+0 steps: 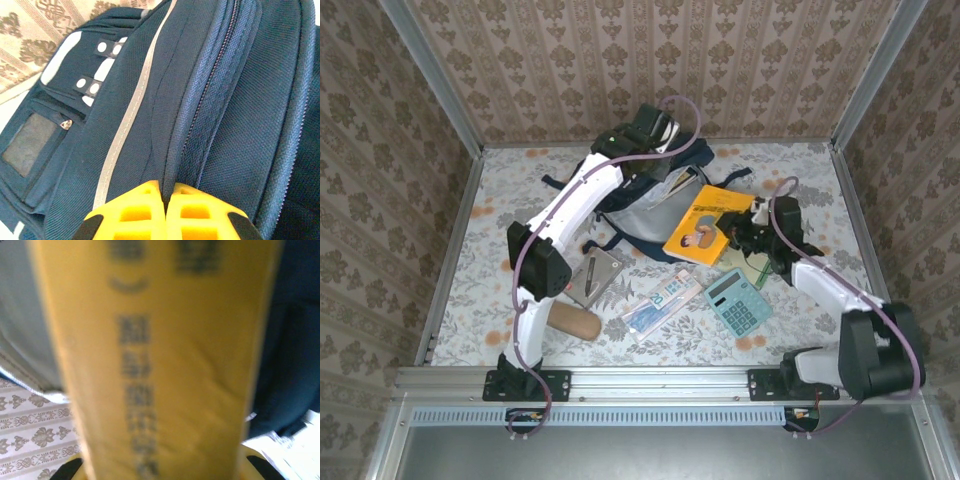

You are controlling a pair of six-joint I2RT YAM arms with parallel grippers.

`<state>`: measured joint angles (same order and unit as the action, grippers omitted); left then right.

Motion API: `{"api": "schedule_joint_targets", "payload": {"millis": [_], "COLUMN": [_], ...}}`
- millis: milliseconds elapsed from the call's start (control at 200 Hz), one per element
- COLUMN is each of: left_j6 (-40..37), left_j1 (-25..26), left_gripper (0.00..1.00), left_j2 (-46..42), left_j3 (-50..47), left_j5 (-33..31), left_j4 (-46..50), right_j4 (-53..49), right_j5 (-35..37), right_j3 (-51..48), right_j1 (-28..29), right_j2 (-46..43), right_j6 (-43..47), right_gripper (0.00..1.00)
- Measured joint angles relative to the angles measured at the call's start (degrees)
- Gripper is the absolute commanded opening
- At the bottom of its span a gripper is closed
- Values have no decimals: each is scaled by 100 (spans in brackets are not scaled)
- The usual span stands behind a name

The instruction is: Pack the student bag

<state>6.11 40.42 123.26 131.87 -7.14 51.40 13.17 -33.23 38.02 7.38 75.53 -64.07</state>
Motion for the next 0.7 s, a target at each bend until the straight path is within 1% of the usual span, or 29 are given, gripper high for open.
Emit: {"api": "schedule_joint_targets", "payload": {"millis": [215,385,545,700], "left_j6": [260,387,479,516], "left_j1": [-2,-4,-9,-13], "left_gripper": [0,0,0,0], "left_j2": [0,0,0,0], "left_j3": [0,0,0,-2], "left_j5": [315,461,592,708], "left_j4": [7,4,7,7], "right_j4": [1303,2037,2389,2389], "right_j5": [356,721,1169,1644], "right_j3": [682,1338,1965,2743], "right_j1": [363,640,861,1080], "right_j2": [1506,2457,3222,3995], "right_j6": [-697,-1099,-1316,-1438], "right_gripper": [0,0,0,0]}}
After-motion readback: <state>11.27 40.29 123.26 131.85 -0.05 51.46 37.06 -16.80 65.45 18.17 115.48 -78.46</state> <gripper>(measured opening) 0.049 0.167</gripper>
